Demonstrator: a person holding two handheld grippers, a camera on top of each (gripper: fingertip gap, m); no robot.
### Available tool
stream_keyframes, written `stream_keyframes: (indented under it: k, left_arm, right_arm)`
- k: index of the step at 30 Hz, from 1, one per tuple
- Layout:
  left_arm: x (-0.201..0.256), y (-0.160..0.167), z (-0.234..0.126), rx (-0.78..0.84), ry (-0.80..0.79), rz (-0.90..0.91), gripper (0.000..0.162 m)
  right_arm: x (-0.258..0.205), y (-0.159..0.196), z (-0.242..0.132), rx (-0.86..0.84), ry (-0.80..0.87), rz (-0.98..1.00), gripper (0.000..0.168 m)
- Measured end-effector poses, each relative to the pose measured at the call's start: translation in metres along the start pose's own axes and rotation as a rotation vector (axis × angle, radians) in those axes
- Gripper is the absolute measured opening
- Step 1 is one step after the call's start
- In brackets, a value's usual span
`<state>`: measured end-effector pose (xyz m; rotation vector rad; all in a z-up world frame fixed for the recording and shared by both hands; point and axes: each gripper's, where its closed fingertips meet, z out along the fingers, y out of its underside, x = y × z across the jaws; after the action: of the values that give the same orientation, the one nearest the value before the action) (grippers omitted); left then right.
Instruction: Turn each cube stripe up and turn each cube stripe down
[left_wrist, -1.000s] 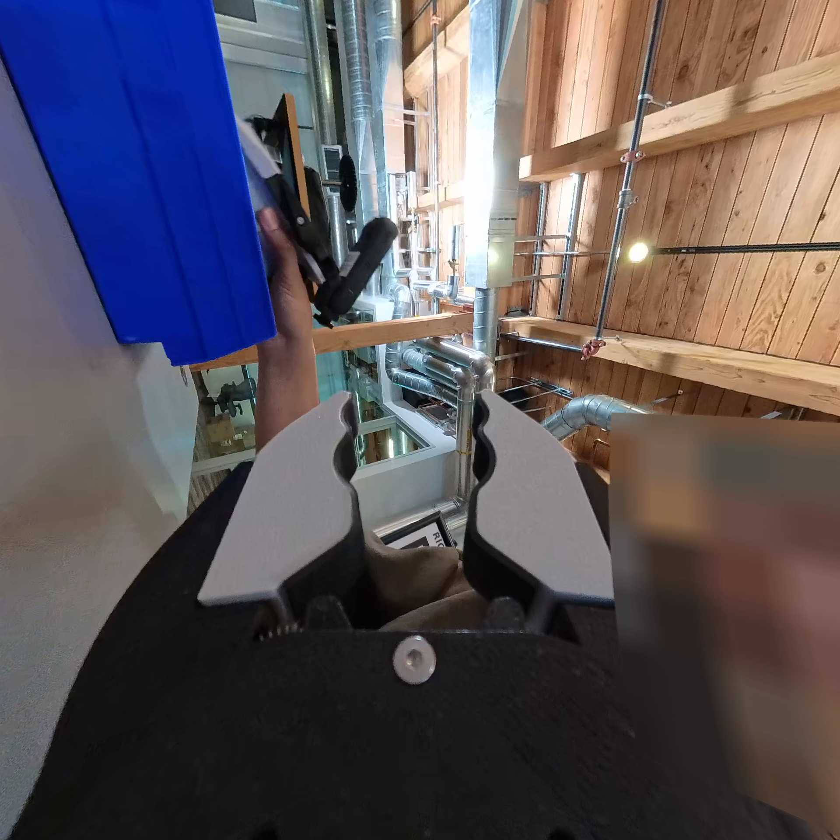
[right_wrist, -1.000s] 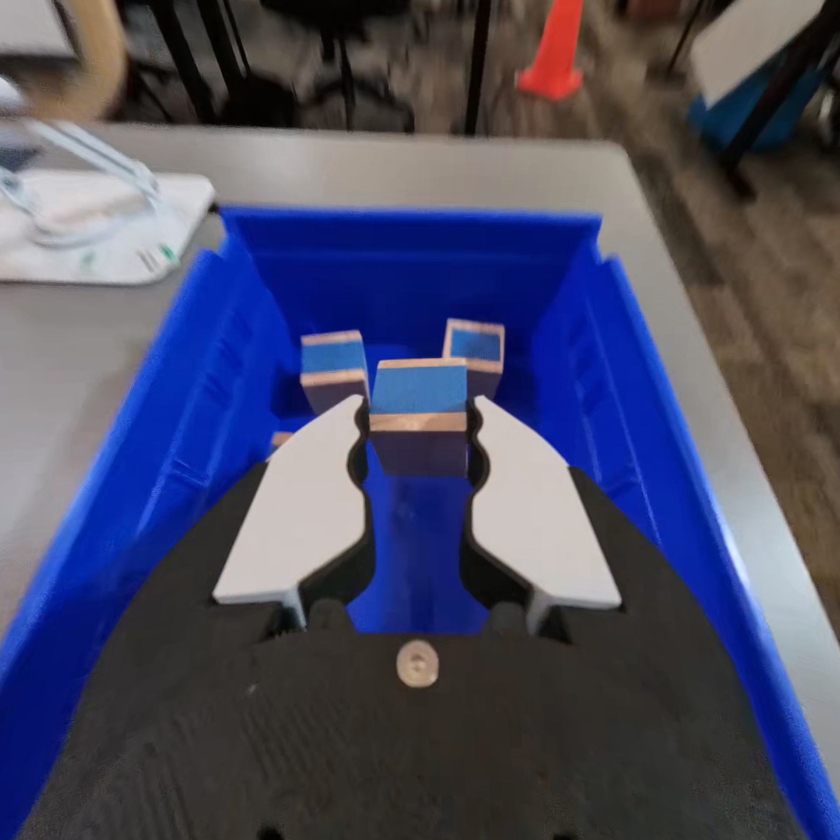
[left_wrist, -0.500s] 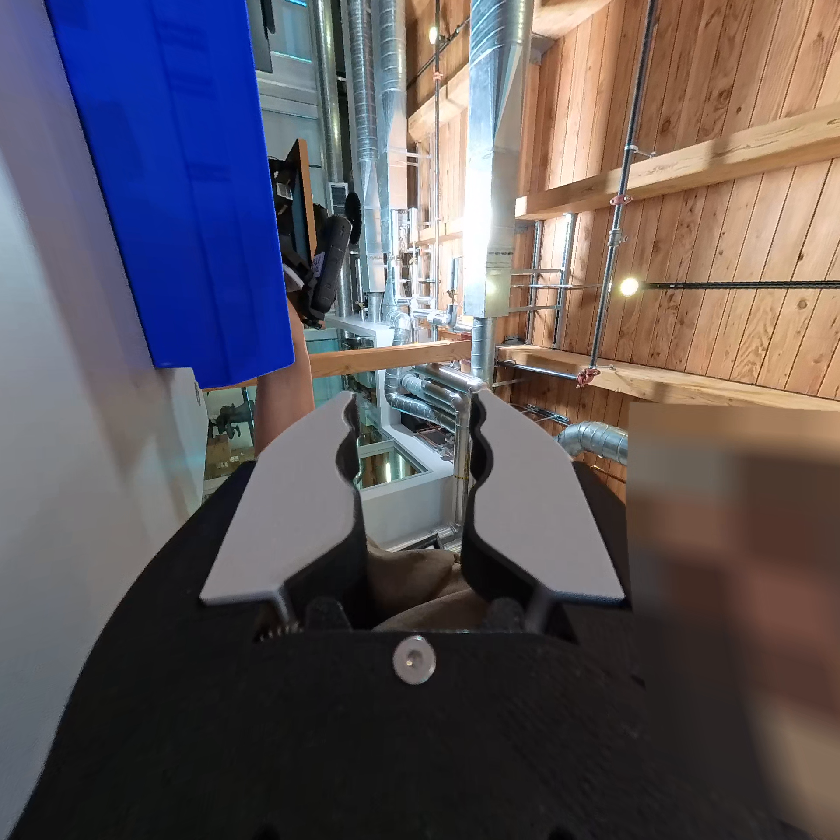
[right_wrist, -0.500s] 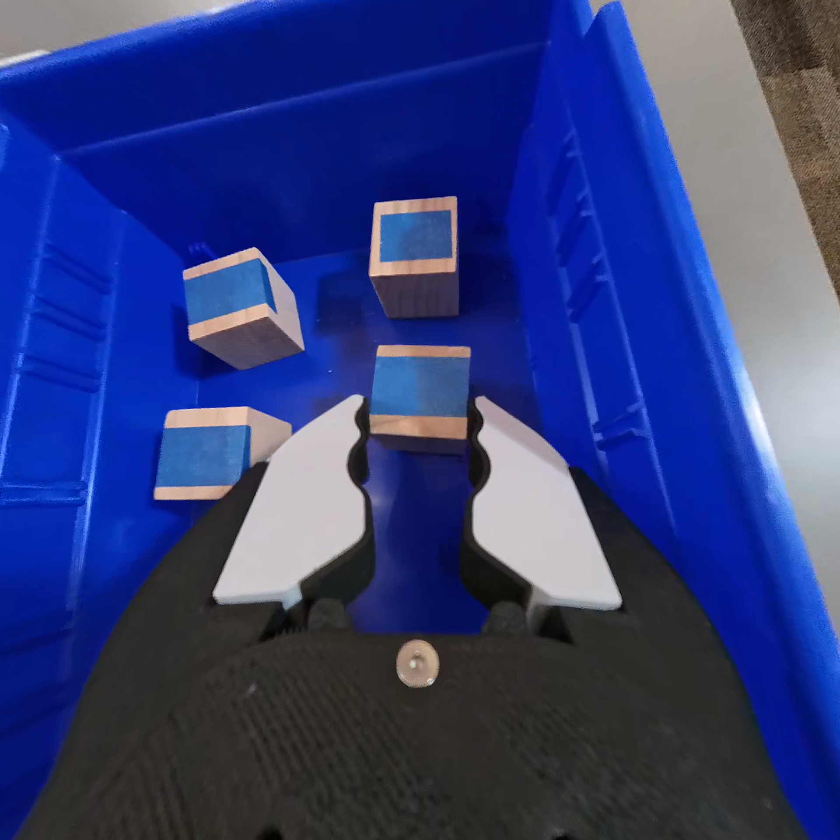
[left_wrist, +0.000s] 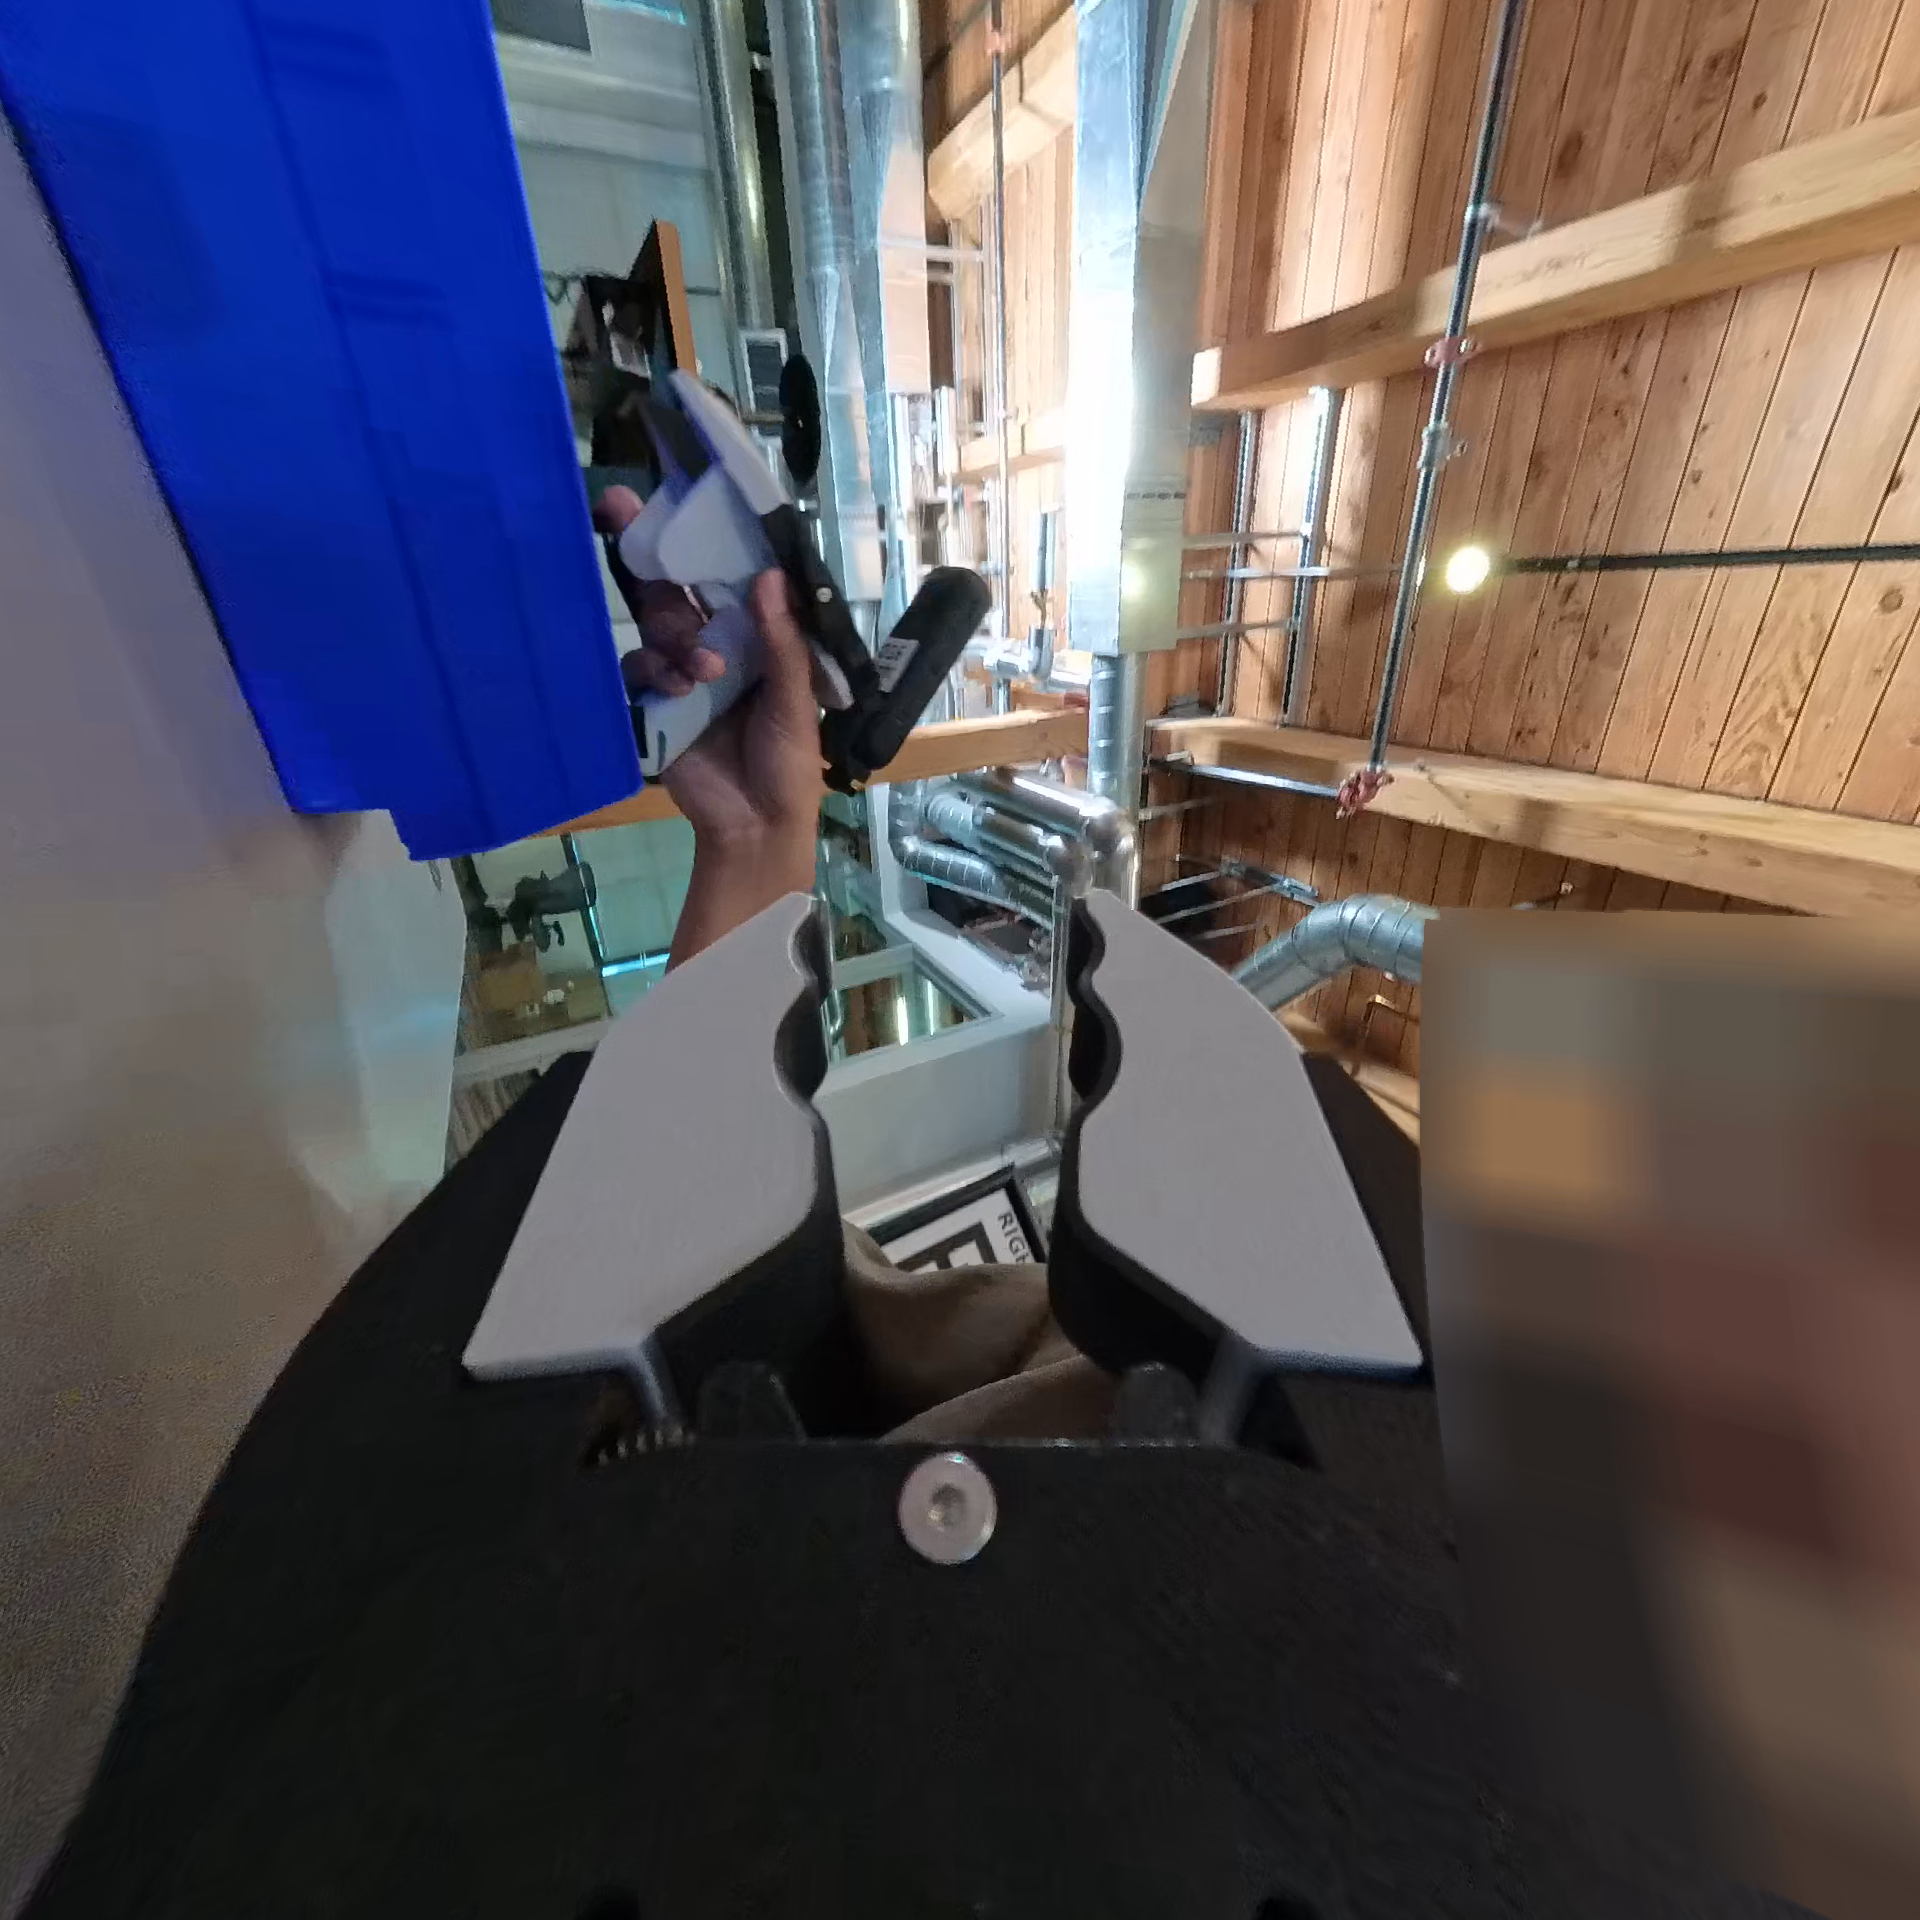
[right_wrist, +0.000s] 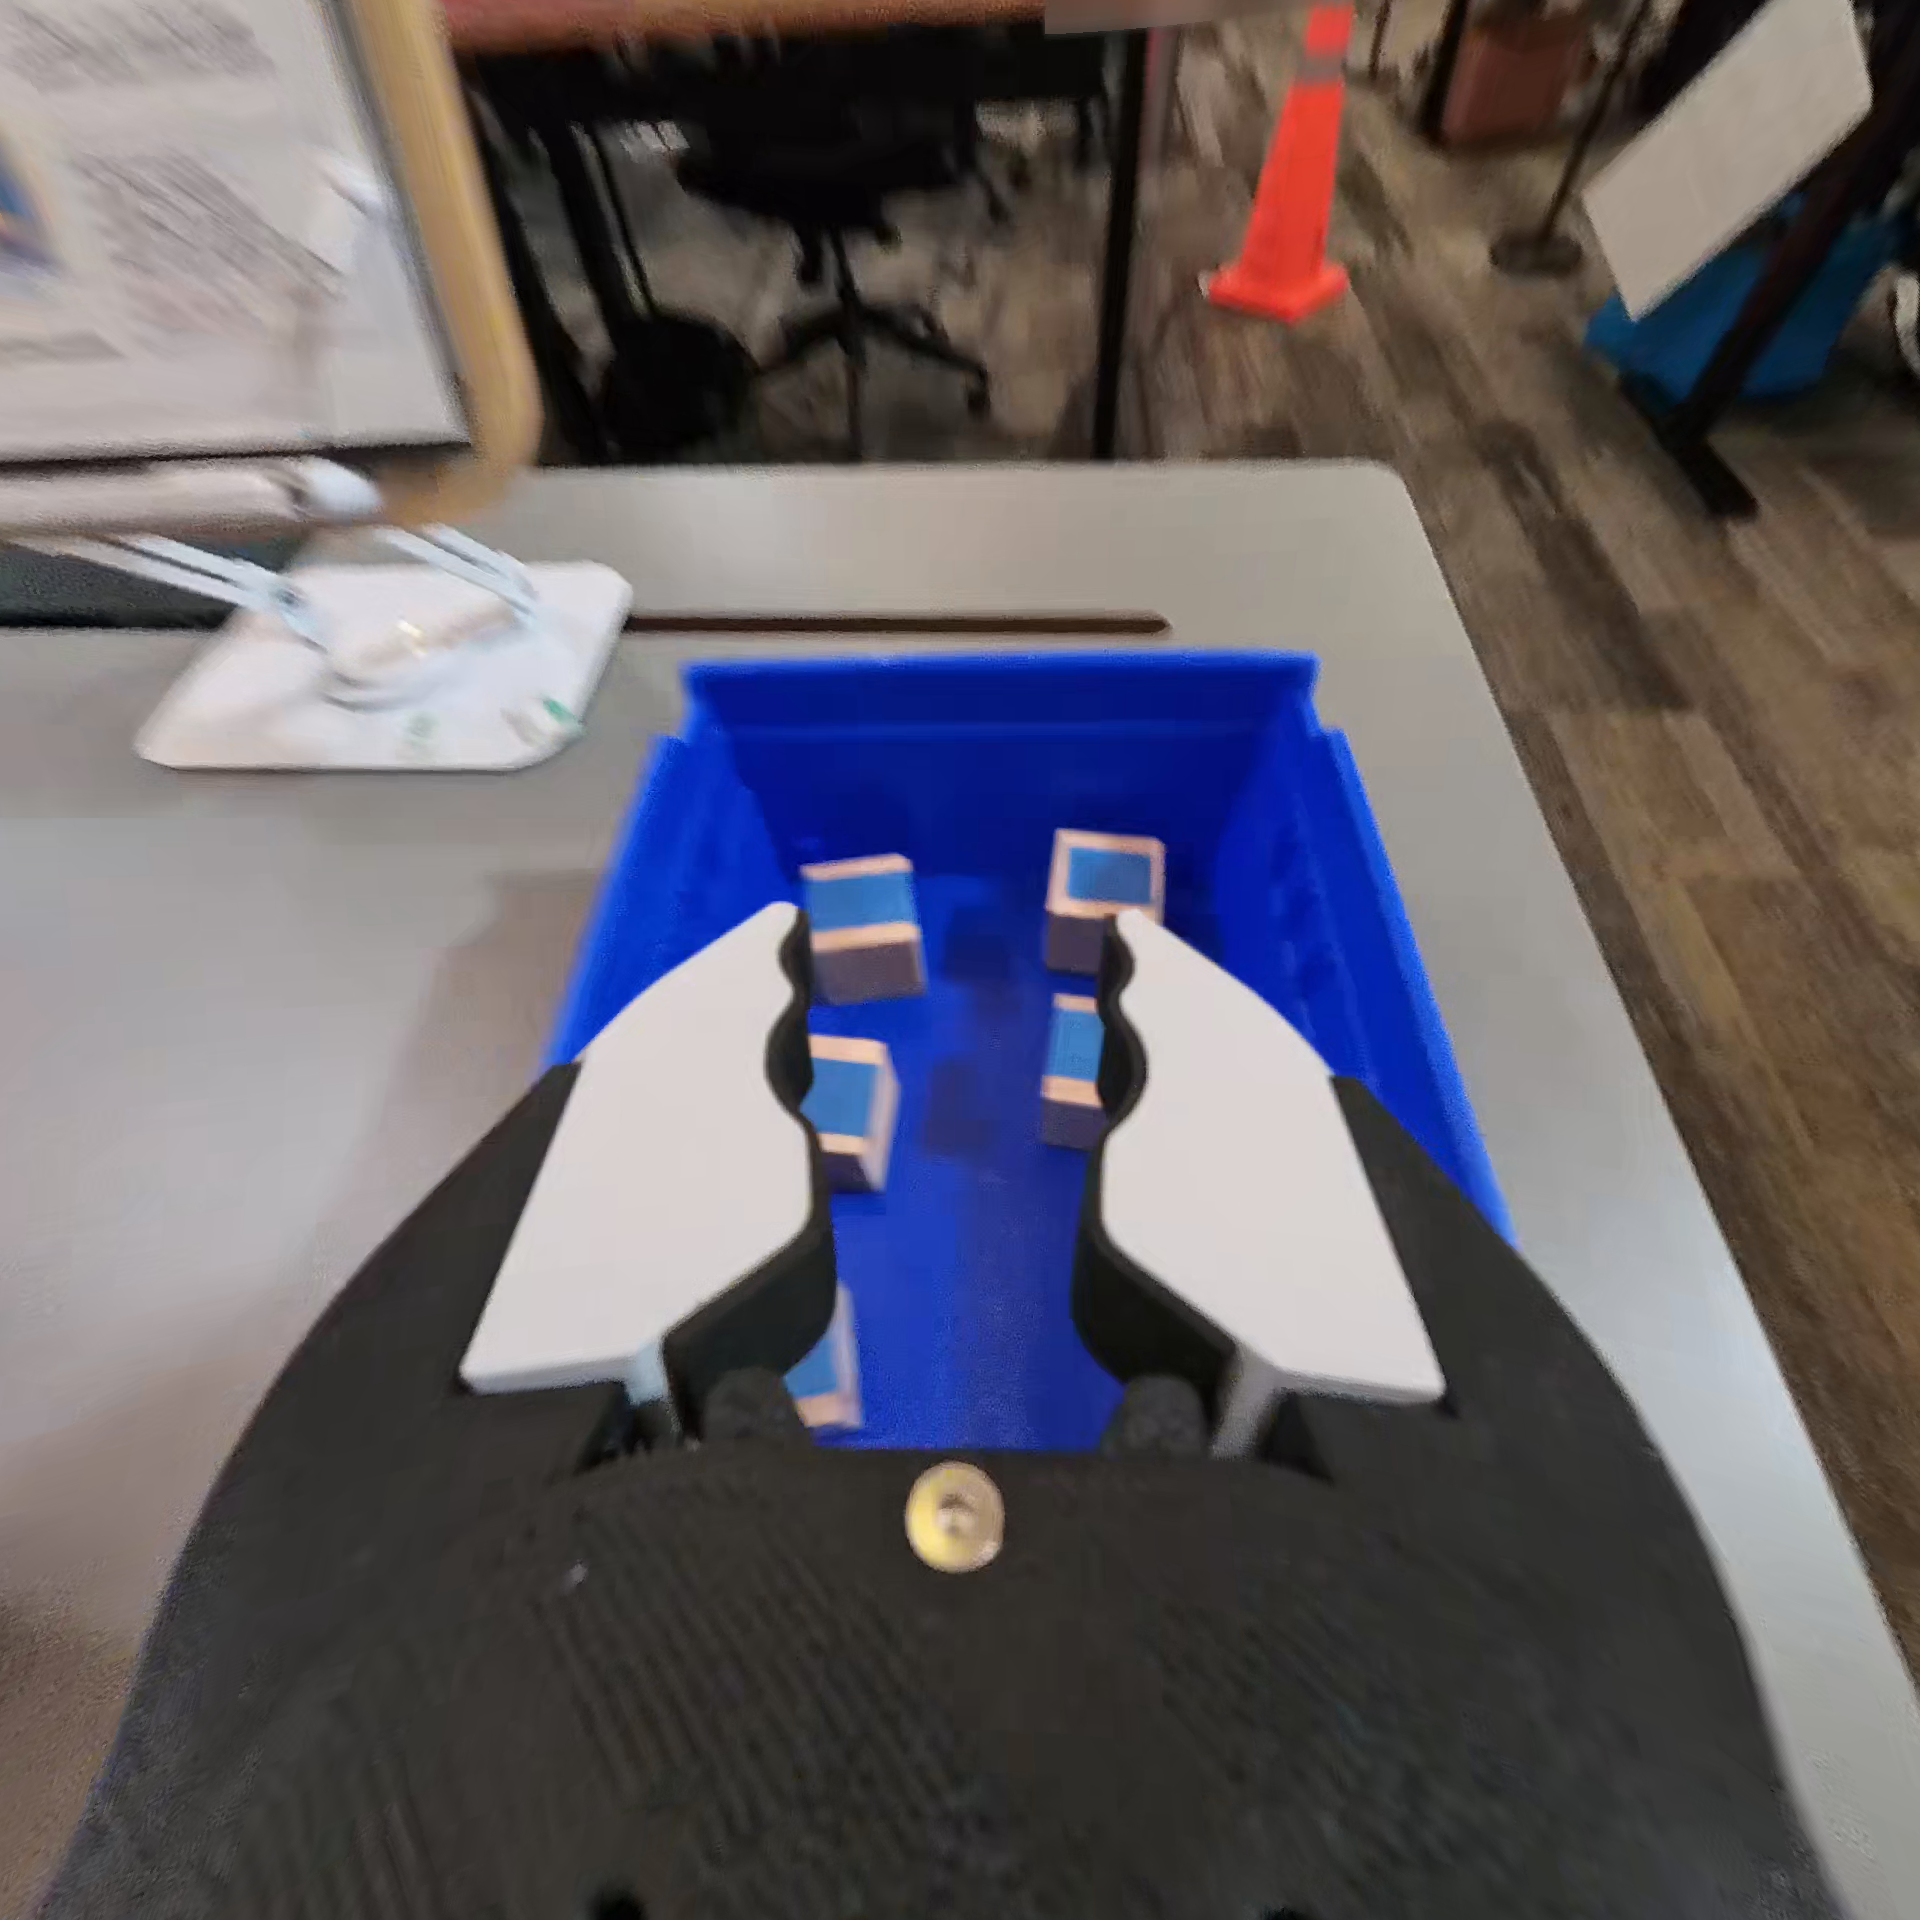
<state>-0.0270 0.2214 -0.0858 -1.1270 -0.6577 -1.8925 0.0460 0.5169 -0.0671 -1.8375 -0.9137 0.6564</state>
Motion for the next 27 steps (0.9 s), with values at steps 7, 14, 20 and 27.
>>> stream_keyframes:
  k: [7, 14, 20, 27]
  left_arm:
    - [0.058, -0.029, 0.020, -0.048, 0.011, 0.225, 0.046]
    - [0.246, -0.154, -0.072, 0.225, -0.303, 1.013, 0.048]
    - [0.279, -0.254, -0.320, 0.786, -1.391, 1.220, 0.051]
    - [0.182, -0.276, -0.430, 0.673, -1.702, 0.905, 0.047]
  right_arm:
    - [-0.119, -0.015, -0.076, 0.257, -0.260, -0.015, 0.042]
    - [-0.179, 0.042, -0.096, 0.398, -0.260, -0.148, 0.026]
    - [-0.220, 0.073, -0.094, 0.337, -0.327, -0.208, 0.027]
    - [-0.236, 0.089, -0.080, 0.268, -0.381, -0.168, 0.027]
